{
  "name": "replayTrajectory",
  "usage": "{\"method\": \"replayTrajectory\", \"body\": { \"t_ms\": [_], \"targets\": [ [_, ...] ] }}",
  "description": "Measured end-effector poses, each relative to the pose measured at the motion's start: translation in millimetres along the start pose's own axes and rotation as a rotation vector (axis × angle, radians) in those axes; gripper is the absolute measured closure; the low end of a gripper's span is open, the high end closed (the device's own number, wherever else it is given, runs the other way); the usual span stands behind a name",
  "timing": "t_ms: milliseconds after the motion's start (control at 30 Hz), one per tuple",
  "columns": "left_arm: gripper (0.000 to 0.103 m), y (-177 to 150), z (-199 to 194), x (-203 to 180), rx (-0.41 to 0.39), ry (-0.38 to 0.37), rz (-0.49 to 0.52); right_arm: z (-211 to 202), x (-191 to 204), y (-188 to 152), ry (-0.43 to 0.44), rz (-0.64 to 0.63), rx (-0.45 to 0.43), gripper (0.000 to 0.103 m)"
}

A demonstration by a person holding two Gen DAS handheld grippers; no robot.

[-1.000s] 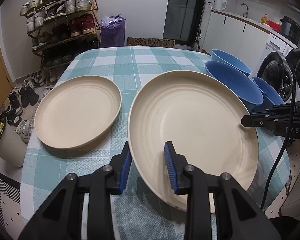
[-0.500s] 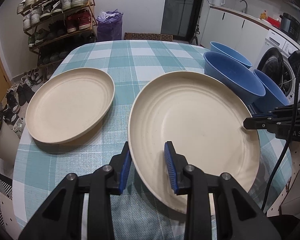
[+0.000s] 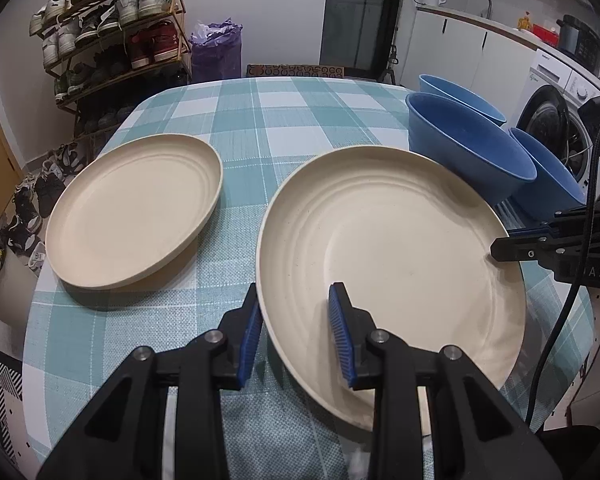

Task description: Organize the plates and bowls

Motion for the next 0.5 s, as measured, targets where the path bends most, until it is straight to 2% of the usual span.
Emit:
{"method": "replayTrajectory", "body": {
  "t_ms": [500],
  "targets": [
    [0.070,-3.7,0.4,-3.8,-0.012,0.040,0.050,1.2,6.4,-2.3,-0.100,-0.074,0.030,0.092]
  ]
}}
Point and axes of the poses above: each gripper's, at about its wrist camera, not at the fingertips, and z roughly the way its jaws point, x to its left, y to its top, the point moved 7 cm from there along z, roughly the way its jaws point, and after that the axes turned 14 degrees about -z, right-handed, at the moved point
